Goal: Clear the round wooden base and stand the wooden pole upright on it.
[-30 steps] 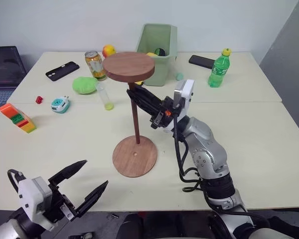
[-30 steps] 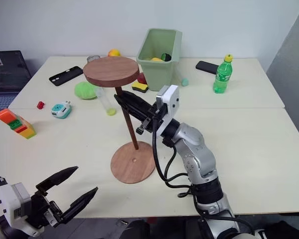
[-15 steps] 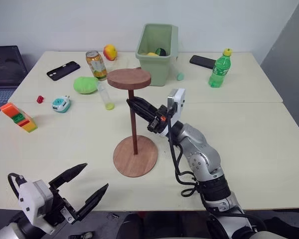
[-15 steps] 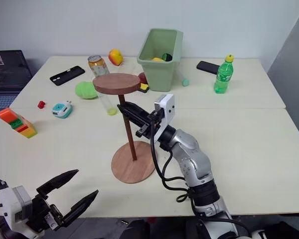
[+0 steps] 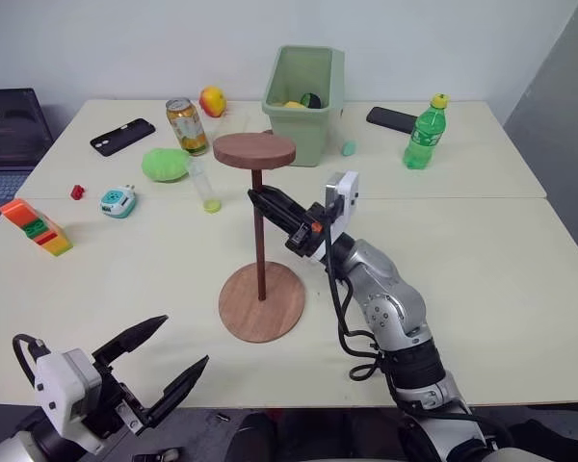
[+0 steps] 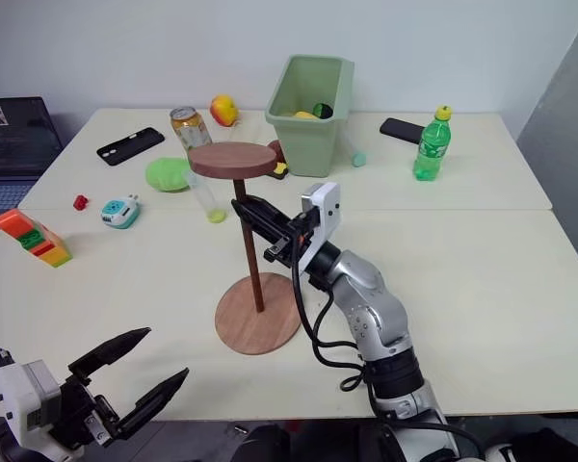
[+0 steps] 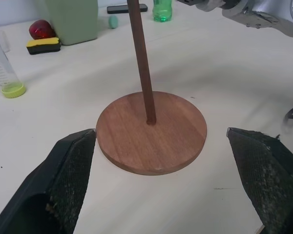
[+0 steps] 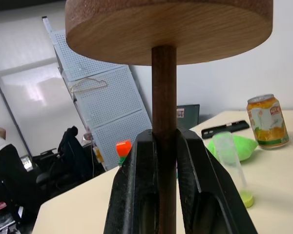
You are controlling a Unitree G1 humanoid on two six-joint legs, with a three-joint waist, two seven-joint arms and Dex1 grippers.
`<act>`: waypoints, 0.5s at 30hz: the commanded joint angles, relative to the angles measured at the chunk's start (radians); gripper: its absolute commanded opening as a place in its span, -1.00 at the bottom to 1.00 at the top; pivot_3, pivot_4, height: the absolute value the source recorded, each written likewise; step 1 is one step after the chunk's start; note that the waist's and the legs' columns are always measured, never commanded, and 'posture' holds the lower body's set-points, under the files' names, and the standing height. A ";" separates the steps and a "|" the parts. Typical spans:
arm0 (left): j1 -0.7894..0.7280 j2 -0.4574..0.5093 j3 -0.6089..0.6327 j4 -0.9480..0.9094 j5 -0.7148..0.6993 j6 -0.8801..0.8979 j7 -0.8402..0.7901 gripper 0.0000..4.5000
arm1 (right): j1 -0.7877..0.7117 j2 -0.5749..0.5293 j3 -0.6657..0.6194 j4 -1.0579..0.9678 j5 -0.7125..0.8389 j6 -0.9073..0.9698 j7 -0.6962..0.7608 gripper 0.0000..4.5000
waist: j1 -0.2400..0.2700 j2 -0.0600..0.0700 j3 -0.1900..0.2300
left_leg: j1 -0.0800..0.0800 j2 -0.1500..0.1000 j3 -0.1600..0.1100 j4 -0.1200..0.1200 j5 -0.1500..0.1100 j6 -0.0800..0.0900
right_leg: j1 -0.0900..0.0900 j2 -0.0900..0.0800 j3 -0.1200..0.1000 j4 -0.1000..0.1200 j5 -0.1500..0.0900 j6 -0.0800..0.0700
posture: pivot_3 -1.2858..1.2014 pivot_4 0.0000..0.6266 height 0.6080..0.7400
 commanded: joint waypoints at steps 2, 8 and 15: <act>0.003 0.007 -0.004 -0.004 -0.004 -0.025 0.000 1.00 | 0.009 0.009 -0.001 -0.006 0.013 0.006 -0.013 -0.92 | 0.000 0.000 0.000 | 0.000 0.000 0.000 0.000 0.000 0.000 | 0.000 0.000 0.000 0.000 0.000 0.000 | 0.03 -0.52 1.00; 0.002 0.006 -0.009 0.000 0.000 -0.031 -0.001 1.00 | 0.002 -0.021 0.021 0.023 -0.044 -0.076 0.020 -0.92 | 0.000 0.000 0.000 | 0.000 0.000 0.000 0.000 0.000 0.000 | 0.000 0.000 0.000 0.000 0.000 0.000 | 0.03 -0.52 1.00; -0.018 0.017 -0.010 0.020 0.002 -0.037 0.000 1.00 | -0.019 -0.107 0.085 0.056 -0.166 -0.348 0.148 -0.92 | 0.004 -0.001 -0.001 | 0.001 0.000 0.000 0.000 0.000 0.000 | 0.001 0.000 -0.001 0.000 0.000 0.000 | 0.03 -0.52 1.00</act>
